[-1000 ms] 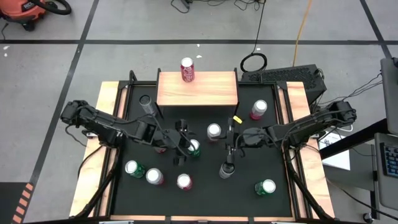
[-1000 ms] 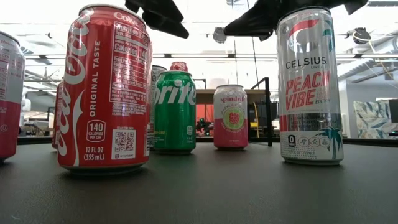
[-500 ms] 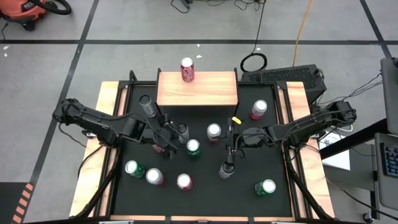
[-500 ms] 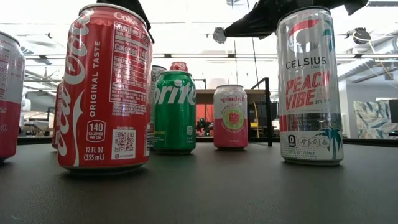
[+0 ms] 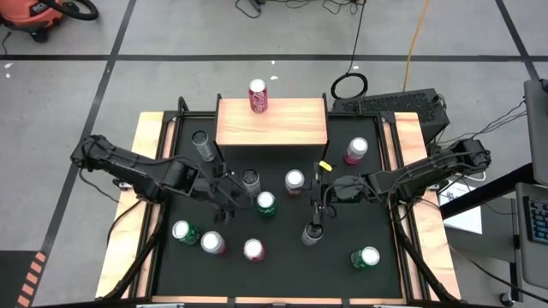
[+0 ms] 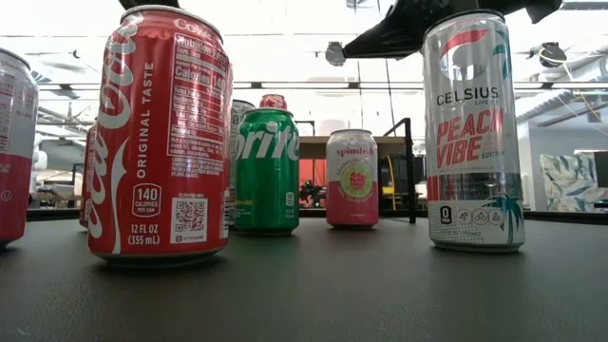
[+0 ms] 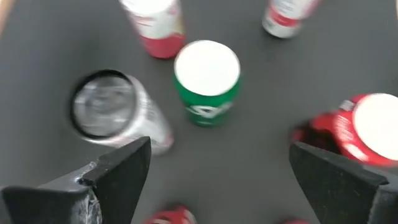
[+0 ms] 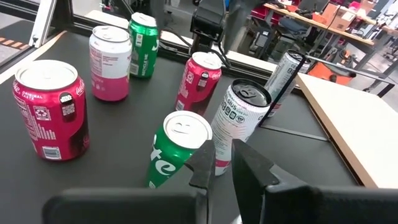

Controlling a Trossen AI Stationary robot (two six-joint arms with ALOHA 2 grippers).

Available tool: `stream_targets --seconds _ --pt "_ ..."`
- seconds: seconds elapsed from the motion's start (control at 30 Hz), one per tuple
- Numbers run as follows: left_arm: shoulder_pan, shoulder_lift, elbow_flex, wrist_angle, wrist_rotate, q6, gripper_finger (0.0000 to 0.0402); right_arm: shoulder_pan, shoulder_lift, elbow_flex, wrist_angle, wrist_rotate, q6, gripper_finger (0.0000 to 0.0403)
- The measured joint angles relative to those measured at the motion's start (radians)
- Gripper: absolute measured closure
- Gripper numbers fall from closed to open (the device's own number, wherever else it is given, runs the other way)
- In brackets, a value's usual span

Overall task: Place canned beverage on shelf
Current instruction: Put the bottom white pink soda can on the shelf

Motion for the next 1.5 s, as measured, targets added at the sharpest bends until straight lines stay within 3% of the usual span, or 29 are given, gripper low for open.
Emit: stream_targets --seconds 0.23,0.8,1.13,1.5 --pt "-0.121 0.000 0.000 -0.016 0.037 0.003 0.0020 0.000 0.000 0.000 -0.009 0.000 0.000 0.0370" --pt "-0.410 0.023 0.000 -0.037 0.028 -0.313 0.0021 0.000 0.000 -0.001 -0.010 0.000 0.041 0.0370" --pt "-0.451 0.115 -0.001 -0.136 0.011 -0.358 0.0020 0.000 0.000 -0.001 -0.003 0.000 0.087 0.0370" --pt "-0.451 0.131 -0.001 -0.151 -0.017 -0.408 0.0020 0.000 0.000 -0.001 -0.002 0.000 0.086 0.0370"
